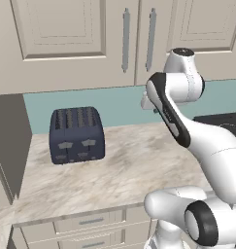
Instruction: Open the cabinet directly in front. Then move the liquor and the cup to the dining counter with the jar on it.
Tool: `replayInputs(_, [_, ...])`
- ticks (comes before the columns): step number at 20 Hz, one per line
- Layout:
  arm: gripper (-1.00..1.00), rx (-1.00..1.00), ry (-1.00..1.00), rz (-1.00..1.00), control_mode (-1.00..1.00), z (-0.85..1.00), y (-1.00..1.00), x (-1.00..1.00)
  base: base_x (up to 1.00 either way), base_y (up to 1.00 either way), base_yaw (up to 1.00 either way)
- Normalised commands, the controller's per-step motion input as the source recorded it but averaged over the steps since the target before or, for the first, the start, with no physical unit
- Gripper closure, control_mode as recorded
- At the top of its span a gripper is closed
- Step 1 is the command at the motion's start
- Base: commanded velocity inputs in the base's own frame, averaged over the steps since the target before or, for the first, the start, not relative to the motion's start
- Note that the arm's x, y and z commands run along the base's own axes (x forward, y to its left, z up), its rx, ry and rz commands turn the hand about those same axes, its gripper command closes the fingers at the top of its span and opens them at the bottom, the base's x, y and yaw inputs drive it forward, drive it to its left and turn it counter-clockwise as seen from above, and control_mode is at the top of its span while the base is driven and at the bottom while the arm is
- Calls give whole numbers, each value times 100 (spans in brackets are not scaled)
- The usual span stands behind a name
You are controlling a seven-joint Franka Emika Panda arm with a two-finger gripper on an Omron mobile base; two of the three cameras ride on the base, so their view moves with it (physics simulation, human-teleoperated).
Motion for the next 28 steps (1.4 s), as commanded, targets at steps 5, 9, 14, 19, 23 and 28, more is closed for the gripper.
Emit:
replayInputs(5, [-100, 0, -18, 0, -100, 1, 0, -32, 0, 0, 0])
replayInputs(9, [-100, 0, -15, 0, -100, 2, 0, -31, 0, 0, 0])
replayInputs(14, [-100, 0, -31, 0, -100, 3, 0, -33, 0, 0, 0])
replayInputs(19, [-100, 0, -52, 0, -100, 18, 0, -40, 0, 0, 0])
replayInputs(23, [-100, 0, -50, 0, -100, 30, 0, -40, 0, 0, 0])
replayInputs(28, [-100, 0, -45, 0, -100, 22, 0, -41, 0, 0, 0])
